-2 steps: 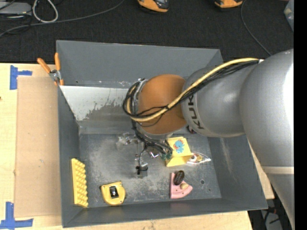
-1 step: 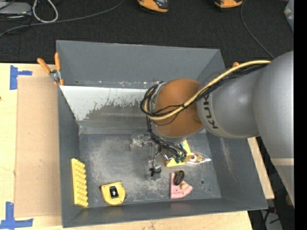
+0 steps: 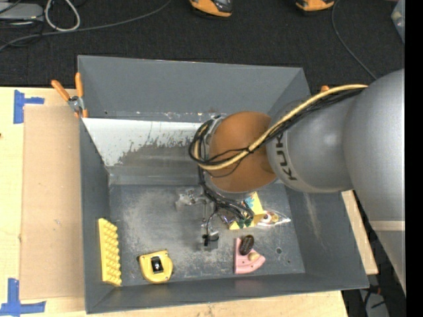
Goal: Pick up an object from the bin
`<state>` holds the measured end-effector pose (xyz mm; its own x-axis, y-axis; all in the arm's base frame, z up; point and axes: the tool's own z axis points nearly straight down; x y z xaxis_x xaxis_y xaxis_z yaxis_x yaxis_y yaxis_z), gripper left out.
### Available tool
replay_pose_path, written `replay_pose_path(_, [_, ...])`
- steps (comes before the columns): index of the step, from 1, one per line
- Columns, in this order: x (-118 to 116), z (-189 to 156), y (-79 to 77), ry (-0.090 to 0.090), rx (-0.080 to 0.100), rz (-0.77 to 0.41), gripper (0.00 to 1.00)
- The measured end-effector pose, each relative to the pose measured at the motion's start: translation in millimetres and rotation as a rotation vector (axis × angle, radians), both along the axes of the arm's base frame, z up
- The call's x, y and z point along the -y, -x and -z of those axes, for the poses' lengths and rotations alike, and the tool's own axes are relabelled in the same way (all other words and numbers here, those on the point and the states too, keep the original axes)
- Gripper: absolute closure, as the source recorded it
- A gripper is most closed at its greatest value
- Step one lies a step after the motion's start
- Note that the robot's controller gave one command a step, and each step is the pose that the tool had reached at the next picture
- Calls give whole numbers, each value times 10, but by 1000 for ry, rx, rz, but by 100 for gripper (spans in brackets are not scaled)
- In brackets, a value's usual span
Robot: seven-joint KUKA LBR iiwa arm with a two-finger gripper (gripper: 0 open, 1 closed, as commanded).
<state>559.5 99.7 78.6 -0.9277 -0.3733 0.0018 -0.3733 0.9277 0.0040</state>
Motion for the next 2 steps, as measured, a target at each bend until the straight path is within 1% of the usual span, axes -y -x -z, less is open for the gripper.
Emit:
replay_pose_path(1, [485, 60, -256, -2, 0, 18, 0])
replay_pose_path(2, [759, 65, -117, -1, 6, -14, 0])
